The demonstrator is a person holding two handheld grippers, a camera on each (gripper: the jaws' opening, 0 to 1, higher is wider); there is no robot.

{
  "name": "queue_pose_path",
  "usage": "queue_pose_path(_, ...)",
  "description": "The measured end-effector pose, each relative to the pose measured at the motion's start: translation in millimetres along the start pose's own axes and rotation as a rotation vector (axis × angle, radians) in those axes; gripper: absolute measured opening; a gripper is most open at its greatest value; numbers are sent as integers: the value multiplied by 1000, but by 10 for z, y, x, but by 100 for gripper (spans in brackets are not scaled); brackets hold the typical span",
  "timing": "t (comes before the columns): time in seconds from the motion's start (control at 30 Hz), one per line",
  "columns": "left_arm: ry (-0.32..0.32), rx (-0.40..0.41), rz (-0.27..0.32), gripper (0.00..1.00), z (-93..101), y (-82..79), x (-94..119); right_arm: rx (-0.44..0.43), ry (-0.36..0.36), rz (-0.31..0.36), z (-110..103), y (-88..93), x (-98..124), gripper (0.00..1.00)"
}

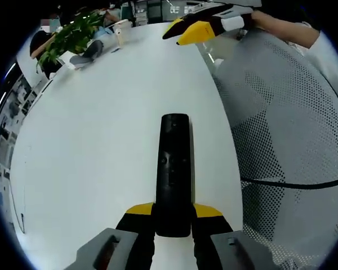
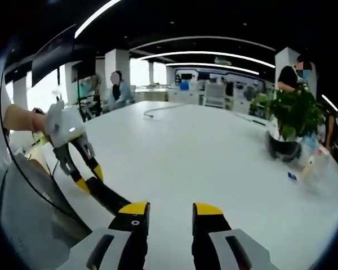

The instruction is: Press the specified remote control buttons in sequence, fully releasing each button before pressing the next.

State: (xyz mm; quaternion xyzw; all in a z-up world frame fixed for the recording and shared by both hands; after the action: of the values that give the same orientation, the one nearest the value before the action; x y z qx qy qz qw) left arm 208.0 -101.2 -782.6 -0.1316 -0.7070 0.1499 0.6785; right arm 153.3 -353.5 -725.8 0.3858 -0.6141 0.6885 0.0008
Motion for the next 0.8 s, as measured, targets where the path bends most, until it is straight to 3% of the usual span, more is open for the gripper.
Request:
queue_pose_path(0.27,1,47,9,24,3,13,3,-51,-184,-120,-133,-3,-89,16)
queue_pose_path(0.43,-2,48,26,24,13,34,8,49,-268,-211,-227,-94,-233,9)
queue_pose_path(0.5,-13,36,24,24,32,30,7,92,-292,-225,-260,-113,-298,0)
queue_pose_path(0.8,-16,32,26,24,21,37,18,145,-373,-324,-400,0,-647,0)
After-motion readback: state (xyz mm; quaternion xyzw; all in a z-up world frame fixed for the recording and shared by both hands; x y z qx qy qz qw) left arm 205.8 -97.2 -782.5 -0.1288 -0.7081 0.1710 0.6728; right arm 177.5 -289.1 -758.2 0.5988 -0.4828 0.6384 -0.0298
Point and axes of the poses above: the point that each gripper's makers call its tool centre point, and the gripper's own axes: x roughly backward along the fingers, z roughly to its right, y roughly out of its underside, the point moved 9 cm from there along x, roughly backward along the fingers, and after that the axes turned 2 degrees about -y, right-handed, at the moved point
